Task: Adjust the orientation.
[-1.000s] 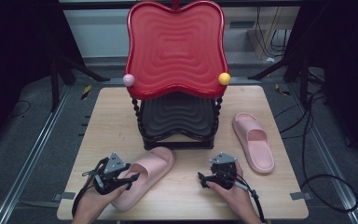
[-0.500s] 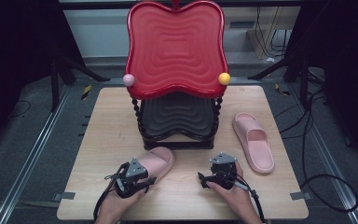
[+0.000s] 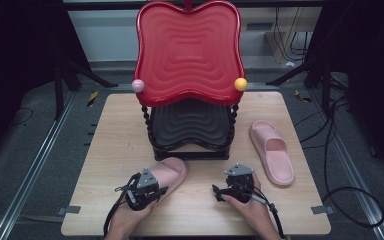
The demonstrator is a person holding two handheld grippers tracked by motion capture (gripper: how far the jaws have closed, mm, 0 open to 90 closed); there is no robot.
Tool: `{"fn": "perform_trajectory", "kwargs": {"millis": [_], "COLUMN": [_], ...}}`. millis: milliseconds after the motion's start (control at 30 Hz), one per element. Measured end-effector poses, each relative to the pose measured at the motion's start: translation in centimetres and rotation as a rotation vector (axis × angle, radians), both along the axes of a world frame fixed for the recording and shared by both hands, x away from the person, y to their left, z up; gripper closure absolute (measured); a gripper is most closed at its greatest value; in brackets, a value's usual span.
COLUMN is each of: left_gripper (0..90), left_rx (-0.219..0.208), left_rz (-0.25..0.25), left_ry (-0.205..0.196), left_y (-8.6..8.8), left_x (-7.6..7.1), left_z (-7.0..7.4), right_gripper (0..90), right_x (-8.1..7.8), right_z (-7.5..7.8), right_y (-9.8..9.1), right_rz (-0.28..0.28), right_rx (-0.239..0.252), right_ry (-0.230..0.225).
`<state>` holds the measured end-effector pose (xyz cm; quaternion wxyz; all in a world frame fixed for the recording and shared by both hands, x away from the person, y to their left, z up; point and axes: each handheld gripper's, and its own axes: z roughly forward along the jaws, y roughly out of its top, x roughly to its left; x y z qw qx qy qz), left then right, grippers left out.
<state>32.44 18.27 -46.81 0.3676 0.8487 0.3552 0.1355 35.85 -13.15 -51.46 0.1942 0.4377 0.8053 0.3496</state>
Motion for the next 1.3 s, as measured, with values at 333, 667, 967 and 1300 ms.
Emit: {"fn": "perform_trajectory", "kwargs": {"millis": [333,667,967,1300], "left_gripper": [84.1,84.3,84.3,84.4], "left_rx": [-0.048,-0.060,-0.073,-0.096], "left_rz": [-0.035,-0.093,-0.099,-0.060], "left_ry": [-0.029,-0.080,-0.131,-0.183], "left_y": [-0.8,-3.2,-5.6,-7.4], "left_x": [-2.1,-2.4,-0.8,1.5], "left_z": [2.5,6.6,9.8,12.0], "right_gripper": [5.3,5.3,5.3,5.2], "right_x": [0.0,0.0,0.0,0.0], "right_z": [0.0,0.0,0.0,0.0], "right_y": [0.0,0.0,0.0,0.0], "right_rz": [0.003,0.002,0.003,0.005], "right_rx": [0.001,-0.002,-0.001,-0.003], "right_ry": [-0.001,-0.001,-0.002,-0.006]}}
